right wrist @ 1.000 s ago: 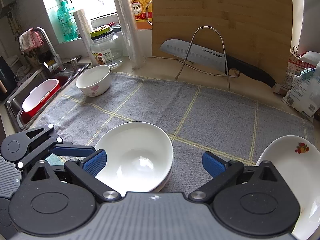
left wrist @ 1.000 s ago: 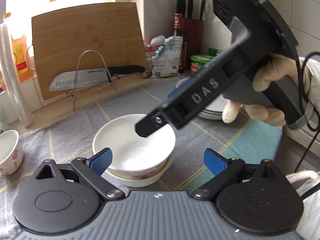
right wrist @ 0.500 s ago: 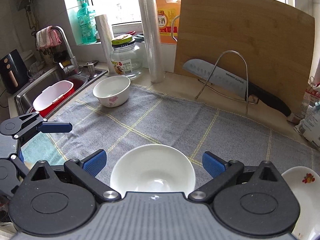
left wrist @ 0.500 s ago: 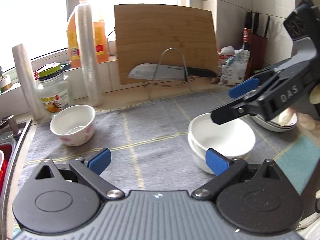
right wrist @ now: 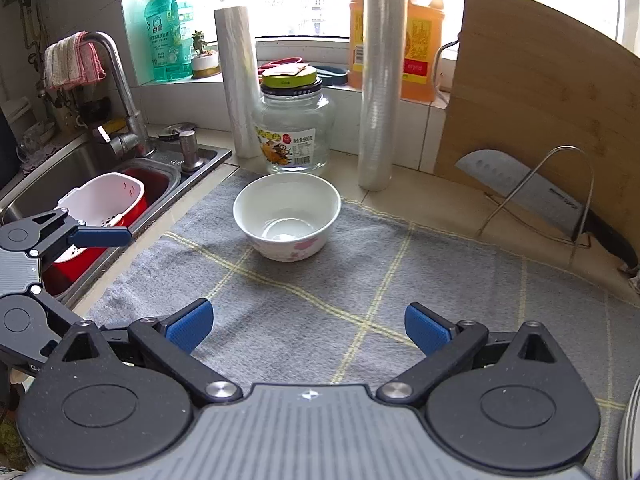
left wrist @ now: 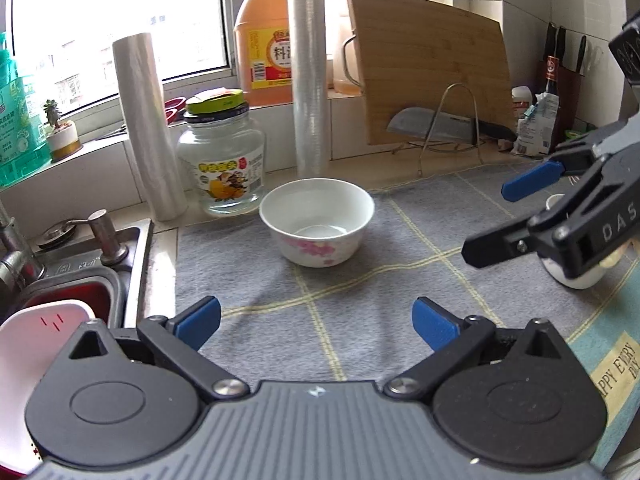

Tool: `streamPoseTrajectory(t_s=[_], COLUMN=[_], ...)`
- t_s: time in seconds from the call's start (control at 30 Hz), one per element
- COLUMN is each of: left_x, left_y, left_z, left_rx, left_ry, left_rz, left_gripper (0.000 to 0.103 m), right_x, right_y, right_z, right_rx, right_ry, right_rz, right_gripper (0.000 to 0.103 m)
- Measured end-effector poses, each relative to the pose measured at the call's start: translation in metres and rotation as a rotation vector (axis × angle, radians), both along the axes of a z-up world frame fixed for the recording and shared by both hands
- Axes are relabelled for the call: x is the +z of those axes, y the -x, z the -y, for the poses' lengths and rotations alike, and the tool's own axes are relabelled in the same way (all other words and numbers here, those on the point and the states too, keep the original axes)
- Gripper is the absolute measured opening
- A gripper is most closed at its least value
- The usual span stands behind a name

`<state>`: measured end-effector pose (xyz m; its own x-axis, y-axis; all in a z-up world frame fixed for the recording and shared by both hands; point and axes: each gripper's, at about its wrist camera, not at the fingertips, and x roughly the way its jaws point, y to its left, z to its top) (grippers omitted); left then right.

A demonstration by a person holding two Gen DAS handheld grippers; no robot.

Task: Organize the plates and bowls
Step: 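Move the right gripper away from the bowl stack toward the last bowl, then close the left gripper on the last pink-flower bowl's rim while the right gripper approaches it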

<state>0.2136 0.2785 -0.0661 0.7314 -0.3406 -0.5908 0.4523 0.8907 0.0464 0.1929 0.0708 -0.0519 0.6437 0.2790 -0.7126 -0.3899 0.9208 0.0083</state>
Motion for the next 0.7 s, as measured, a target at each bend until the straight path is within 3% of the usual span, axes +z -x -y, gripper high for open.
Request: streamPoseTrajectory(t_s=[0.13,0.23,0.53,0.7], left_x=[-0.004,-0.006,-0.009,-0.01], left_y=[-0.012,-0.022,-0.052,-0.069], left_z=[-0.017,-0.03,-0.033,-0.022], left_rx=[0.058,0.041,0.025,-0.019], left_ry=[-0.016,0.009,0.022,0.018], left_rz=[0.003,-0.021,-0.026,-0.033], left_gripper=[0.101,0.102,0.102,0.102], right_x=[-0.029,-0.047,-0.08,-0.084], right_y=[-0.016,-0.03,-0.05,-0.047], right_z=[-0.024,-0.031,-0.043,-0.042], right_rx=[0.009,-0.006,-0.01,0.005], right_ry=[0.024,0.033,0.099,0.096], right_rz=[-0.059,-0.105,-0.142,-0.1], right_gripper=[0.103,0.103,0.103,0.103])
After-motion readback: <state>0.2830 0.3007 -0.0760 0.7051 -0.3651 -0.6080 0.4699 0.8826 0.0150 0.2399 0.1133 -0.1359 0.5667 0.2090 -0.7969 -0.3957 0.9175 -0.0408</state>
